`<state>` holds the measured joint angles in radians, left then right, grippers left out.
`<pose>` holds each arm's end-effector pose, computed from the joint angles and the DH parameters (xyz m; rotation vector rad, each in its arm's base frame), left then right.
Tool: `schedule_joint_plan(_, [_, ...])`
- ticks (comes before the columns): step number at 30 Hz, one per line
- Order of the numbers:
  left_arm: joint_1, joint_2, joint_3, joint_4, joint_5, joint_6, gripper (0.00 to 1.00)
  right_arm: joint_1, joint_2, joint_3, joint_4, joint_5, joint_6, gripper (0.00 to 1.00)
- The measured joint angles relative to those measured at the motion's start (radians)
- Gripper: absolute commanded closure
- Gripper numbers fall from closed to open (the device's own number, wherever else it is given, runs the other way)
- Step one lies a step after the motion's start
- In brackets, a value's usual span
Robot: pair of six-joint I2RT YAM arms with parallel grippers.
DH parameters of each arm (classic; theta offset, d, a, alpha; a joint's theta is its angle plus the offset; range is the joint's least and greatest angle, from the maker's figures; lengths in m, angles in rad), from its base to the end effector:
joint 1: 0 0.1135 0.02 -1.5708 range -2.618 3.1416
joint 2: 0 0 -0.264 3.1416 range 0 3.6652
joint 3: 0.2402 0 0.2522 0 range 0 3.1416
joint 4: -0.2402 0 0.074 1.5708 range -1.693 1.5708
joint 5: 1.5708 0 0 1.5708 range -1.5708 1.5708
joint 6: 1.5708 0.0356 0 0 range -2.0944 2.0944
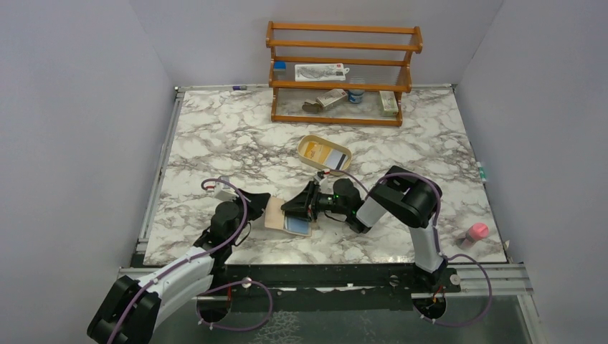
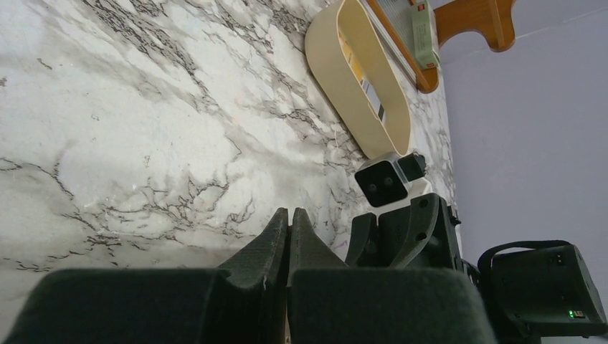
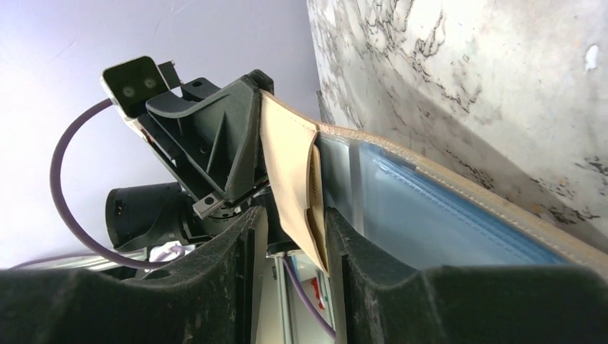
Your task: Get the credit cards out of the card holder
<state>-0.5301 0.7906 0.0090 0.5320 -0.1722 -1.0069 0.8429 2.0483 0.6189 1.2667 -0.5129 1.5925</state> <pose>0.1378 -0.0737 0.1442 -0.5766 1.8292 -0.9148 0.2124 0.2646 0.0969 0.3600 2.2933 2.0110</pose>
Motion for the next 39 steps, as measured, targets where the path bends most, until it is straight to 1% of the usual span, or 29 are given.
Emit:
schedule_joint_plan(2, [0.0, -0.003, 0.0, 0.0, 0.0, 0.0, 1.0, 0.0, 0.005, 0.0, 0.007, 0.0, 0.0, 0.65])
schedule_joint_plan(3, [0.0, -0.005, 0.0, 0.0, 0.0, 0.0, 1.0, 0.0, 0.007, 0.001, 0.011, 0.0, 0.001, 0.69])
schedule_joint_plan(7, [0.001, -0.006, 0.0, 0.0, -0.001, 0.0, 1.0, 0.0, 0.019, 0.001, 0.051, 0.001, 0.005, 0.72])
schedule_joint_plan(9, [0.001, -0.006, 0.0, 0.0, 0.0, 0.0, 1.0, 0.0, 0.033, 0.001, 0.082, 0.002, 0.012, 0.76])
schedule_joint_plan(15, [0.001, -0.007, 0.0, 0.0, 0.0, 0.0, 1.0, 0.0, 0.071, 0.004, 0.161, 0.003, 0.034, 0.77])
schedule_joint_plan(18, [0.001, -0.007, 0.0, 0.0, -0.001, 0.0, 1.0, 0.0, 0.072, 0.008, 0.177, 0.003, 0.039, 0.83])
schedule_joint_plan(20, [0.001, -0.007, 0.0, 0.0, 0.0, -0.001, 1.0, -0.001, 0.072, 0.012, 0.182, 0.003, 0.042, 0.85])
schedule_joint_plan(27, [0.001, -0.007, 0.0, 0.0, -0.001, -0.001, 1.0, 0.0, 0.072, 0.014, 0.185, 0.003, 0.049, 0.86])
schedule_joint_plan(30, [0.001, -0.007, 0.0, 0.0, -0.001, -0.001, 1.0, 0.0, 0.072, 0.014, 0.187, 0.003, 0.05, 0.92])
schedule_joint_plan(37, [0.001, -0.014, 0.0, -0.001, 0.0, -0.002, 1.0, -0.001, 0.072, -0.008, 0.206, 0.003, 0.056, 0.92])
schedule_joint_plan(39, [0.0, -0.018, 0.0, -0.004, 0.004, -0.002, 1.0, 0.0, 0.072, -0.019, 0.209, 0.004, 0.057, 0.99])
